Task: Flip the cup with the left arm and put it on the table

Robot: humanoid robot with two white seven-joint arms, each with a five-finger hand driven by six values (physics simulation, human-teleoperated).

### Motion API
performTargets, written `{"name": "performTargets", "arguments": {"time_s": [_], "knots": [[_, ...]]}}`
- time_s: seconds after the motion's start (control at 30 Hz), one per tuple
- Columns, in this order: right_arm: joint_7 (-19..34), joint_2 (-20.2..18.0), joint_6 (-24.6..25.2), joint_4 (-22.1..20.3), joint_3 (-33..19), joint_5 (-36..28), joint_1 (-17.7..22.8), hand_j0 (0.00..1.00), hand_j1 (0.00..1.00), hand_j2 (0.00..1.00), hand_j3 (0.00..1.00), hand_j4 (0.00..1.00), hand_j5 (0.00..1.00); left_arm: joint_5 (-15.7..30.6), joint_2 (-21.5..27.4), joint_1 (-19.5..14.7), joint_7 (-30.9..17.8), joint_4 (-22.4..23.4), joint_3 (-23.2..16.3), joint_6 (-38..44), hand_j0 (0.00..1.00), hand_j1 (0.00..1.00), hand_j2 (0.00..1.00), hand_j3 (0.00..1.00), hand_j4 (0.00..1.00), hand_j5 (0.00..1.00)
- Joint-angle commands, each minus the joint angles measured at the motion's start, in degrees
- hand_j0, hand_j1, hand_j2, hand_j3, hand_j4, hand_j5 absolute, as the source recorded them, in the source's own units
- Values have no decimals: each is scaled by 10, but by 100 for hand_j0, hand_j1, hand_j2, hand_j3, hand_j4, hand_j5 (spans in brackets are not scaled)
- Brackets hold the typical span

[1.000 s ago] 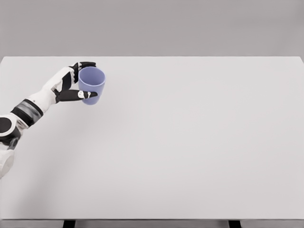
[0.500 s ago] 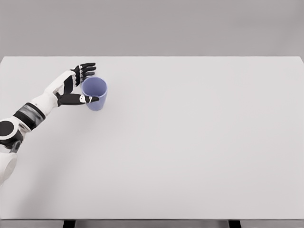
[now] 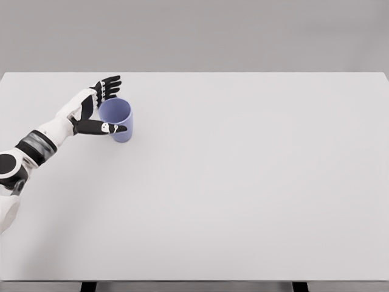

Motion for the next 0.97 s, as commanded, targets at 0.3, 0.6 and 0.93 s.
{"name": "performTargets", "arguments": {"time_s": [0.3,0.6,0.93], "knots": [[0,0,0,0,0,0,0,100,100,100,100,100,100,1,21,0,0,-16,1,0,100,100,100,100,100,100],[0,0,0,0,0,-1,0,100,100,100,100,100,100,1,50,11,0,-42,18,0,100,100,100,100,100,100],[0,0,0,0,0,0,0,100,100,100,100,100,100,-6,125,25,1,-73,63,2,100,100,100,100,100,100]]}}
